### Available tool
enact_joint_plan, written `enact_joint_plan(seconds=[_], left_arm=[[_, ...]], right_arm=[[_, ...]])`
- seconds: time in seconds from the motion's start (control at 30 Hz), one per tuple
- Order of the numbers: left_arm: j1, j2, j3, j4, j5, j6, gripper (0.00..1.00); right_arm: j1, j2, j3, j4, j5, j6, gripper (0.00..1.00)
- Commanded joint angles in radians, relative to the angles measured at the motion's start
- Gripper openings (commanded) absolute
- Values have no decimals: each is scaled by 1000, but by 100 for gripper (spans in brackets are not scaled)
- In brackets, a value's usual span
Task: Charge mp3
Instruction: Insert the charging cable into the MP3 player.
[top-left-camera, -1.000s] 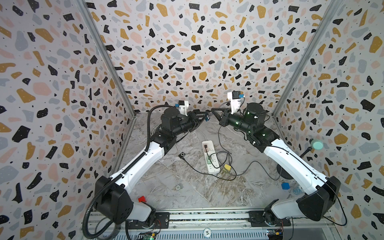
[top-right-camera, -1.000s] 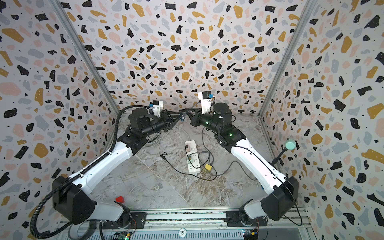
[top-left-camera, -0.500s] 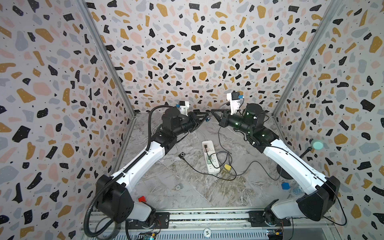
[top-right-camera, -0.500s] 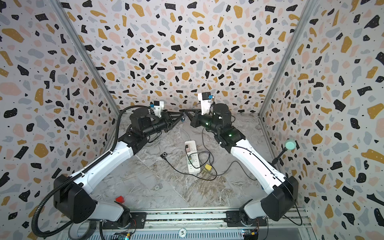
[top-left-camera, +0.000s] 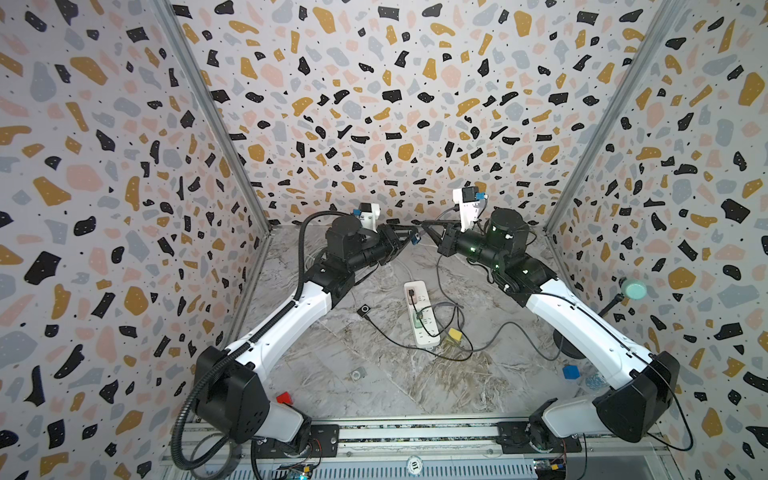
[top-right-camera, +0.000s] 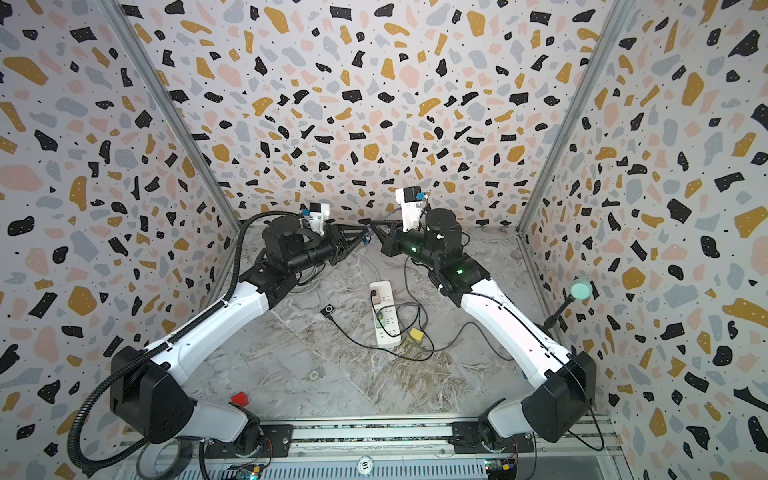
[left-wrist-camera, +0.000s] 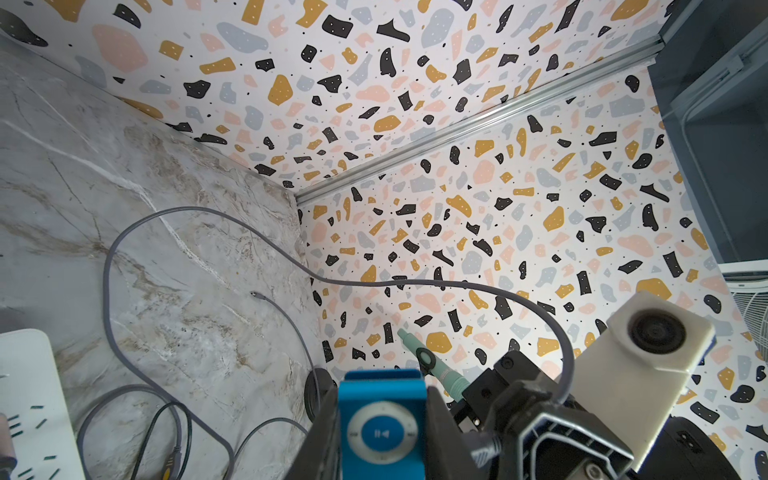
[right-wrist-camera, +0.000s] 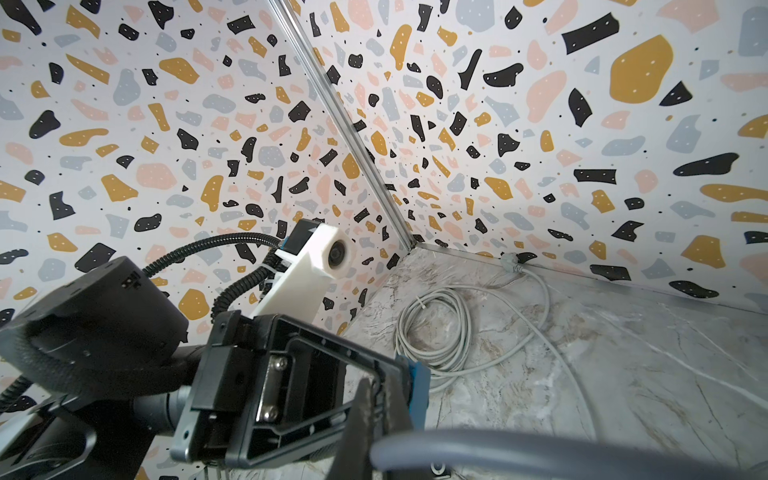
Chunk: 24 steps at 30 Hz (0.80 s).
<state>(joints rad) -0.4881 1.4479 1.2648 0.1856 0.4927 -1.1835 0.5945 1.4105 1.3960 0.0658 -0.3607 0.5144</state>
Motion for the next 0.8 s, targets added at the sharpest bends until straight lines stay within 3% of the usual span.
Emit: enact_joint_plan(seconds=[0.0,0.77], left_arm=[[-6,-7,23,91,30,-1,0],[-21,16,84,44,55,31,0]], right_arm=[[4,-29,-16,-76,-1,-36,0],[55,22,19,-172,46,-154,0]])
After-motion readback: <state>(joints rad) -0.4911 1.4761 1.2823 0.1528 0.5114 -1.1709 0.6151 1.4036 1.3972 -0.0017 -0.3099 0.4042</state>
